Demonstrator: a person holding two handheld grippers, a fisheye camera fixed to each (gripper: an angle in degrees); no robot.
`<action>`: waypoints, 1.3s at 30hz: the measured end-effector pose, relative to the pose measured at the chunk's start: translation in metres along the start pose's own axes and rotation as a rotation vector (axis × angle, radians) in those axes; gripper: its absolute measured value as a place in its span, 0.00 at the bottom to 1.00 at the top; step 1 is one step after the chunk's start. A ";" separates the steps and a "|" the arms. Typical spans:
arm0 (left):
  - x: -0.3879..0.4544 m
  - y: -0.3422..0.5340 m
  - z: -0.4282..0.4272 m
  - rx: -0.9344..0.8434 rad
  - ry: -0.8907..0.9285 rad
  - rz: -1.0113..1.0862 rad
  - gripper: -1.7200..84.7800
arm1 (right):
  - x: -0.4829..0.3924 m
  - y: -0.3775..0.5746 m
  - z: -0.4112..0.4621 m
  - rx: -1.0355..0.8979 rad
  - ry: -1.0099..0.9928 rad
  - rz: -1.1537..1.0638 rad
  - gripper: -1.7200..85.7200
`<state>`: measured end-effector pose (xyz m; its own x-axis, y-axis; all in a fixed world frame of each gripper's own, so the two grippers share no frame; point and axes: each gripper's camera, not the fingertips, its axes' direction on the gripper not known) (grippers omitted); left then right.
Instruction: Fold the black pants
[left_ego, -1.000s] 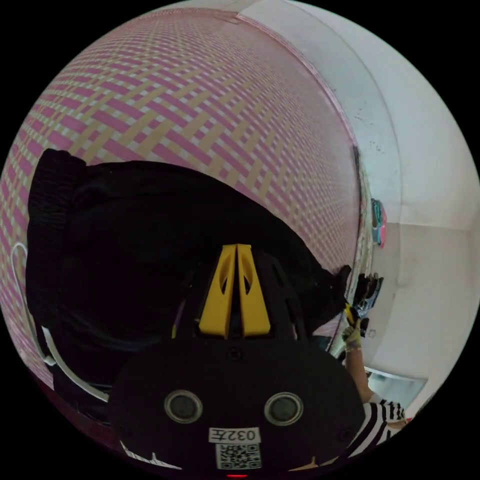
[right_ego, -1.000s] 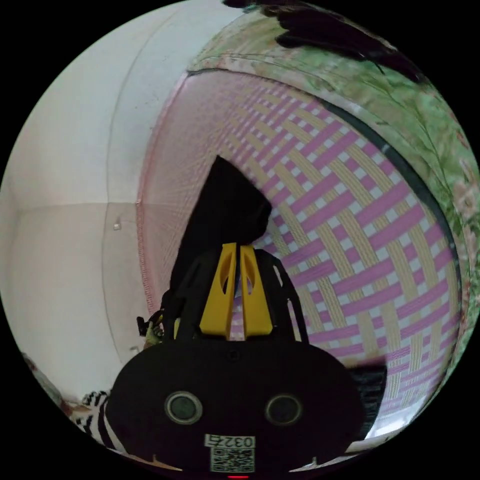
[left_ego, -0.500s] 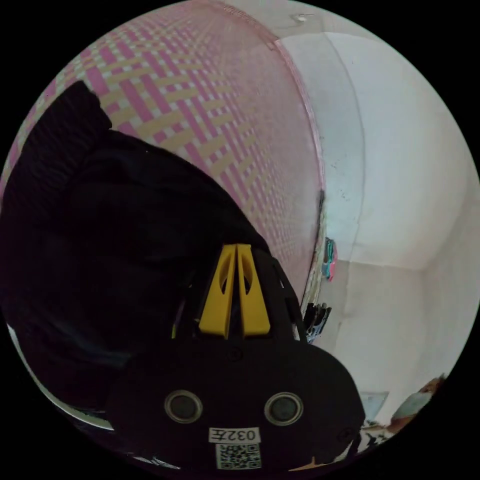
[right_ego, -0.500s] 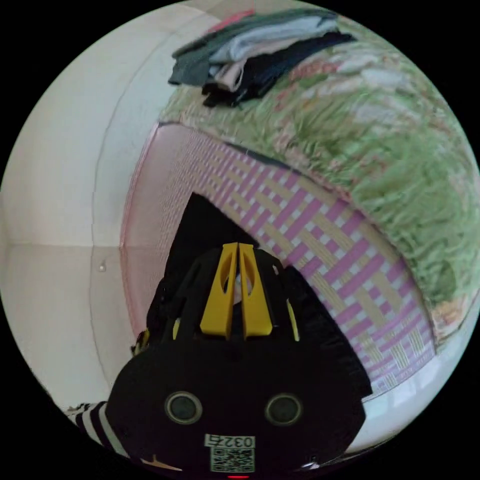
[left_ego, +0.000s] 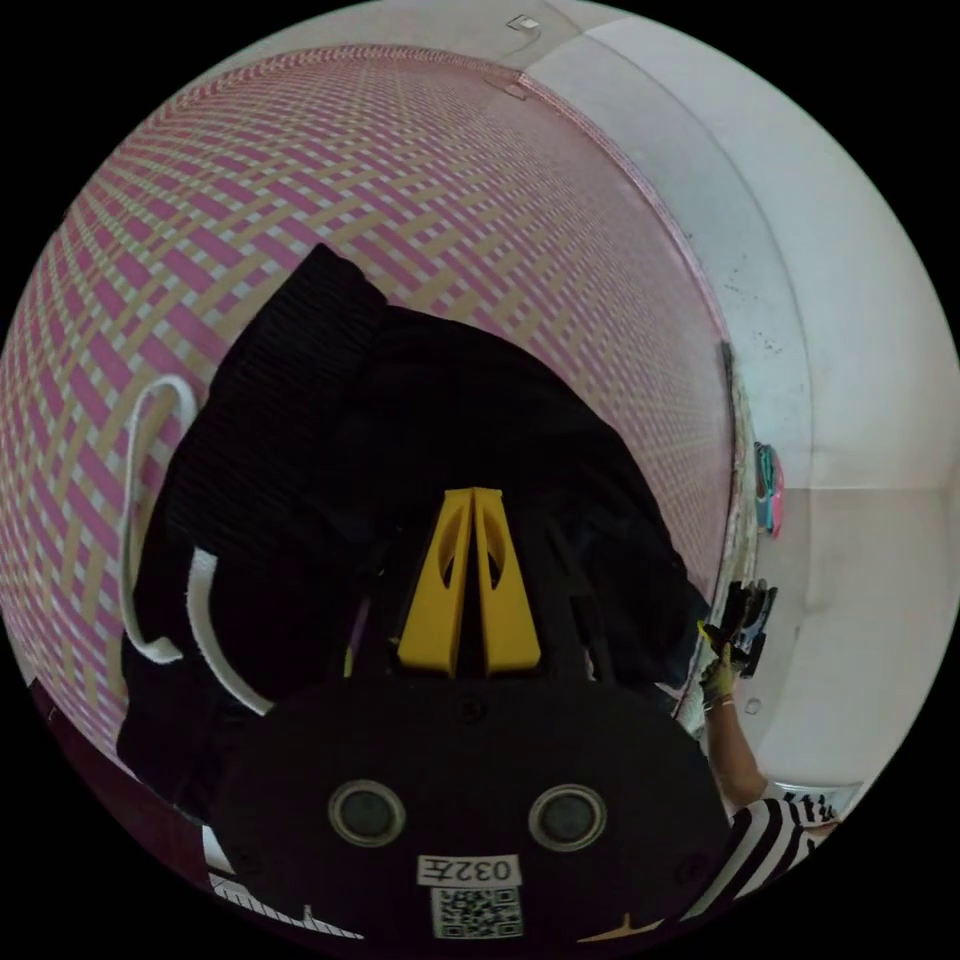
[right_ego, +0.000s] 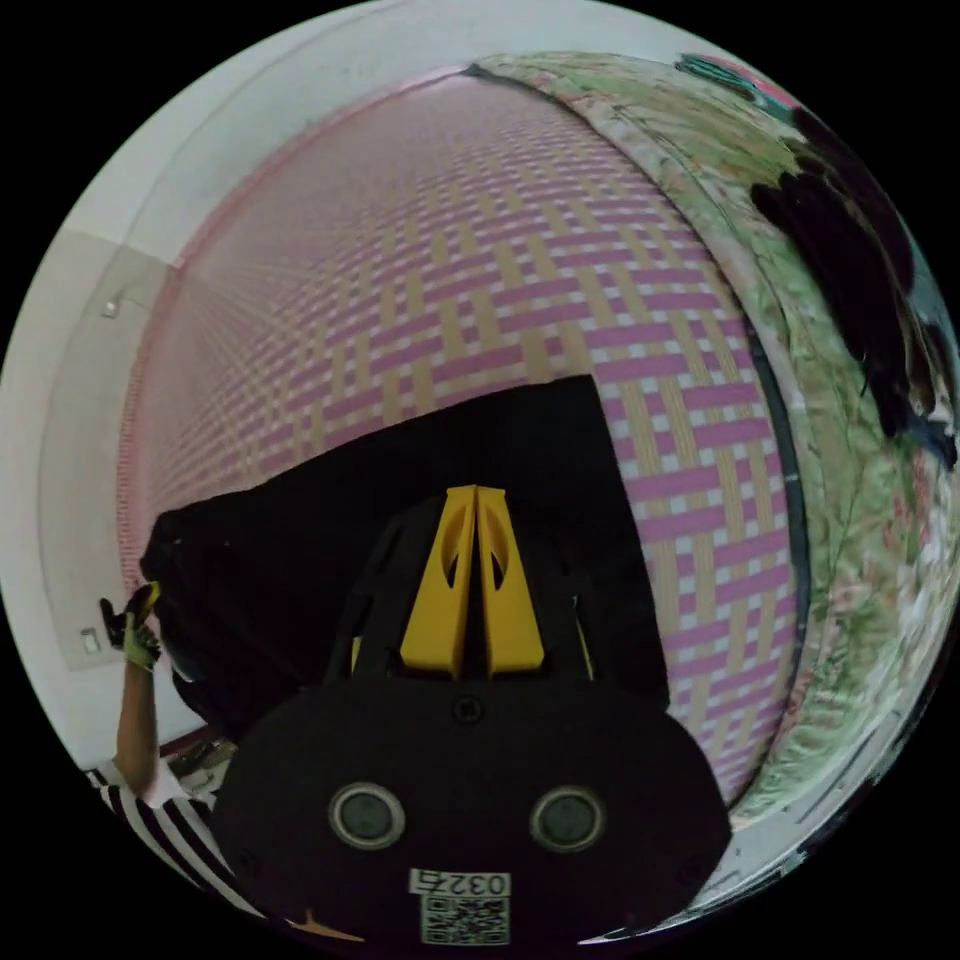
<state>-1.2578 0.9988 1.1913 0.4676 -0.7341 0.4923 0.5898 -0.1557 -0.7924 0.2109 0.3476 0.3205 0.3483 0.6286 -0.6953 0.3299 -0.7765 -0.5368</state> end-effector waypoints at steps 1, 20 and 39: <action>-0.003 -0.002 -0.002 0.000 0.000 -0.004 0.01 | -0.003 -0.007 0.001 0.052 0.049 0.028 0.01; 0.025 0.051 -0.035 0.019 0.053 0.169 0.01 | 0.020 0.103 0.010 0.208 -0.136 0.108 0.01; -0.027 0.238 -0.061 -0.115 -0.044 0.223 0.01 | 0.036 0.343 0.040 0.117 -0.010 0.080 0.01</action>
<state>-1.1701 0.9417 0.9671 0.6075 -0.7298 0.3136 0.3908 -0.0690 -0.9179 0.3012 0.1024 0.0923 0.3604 0.5642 -0.7428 0.1969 -0.8244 -0.5307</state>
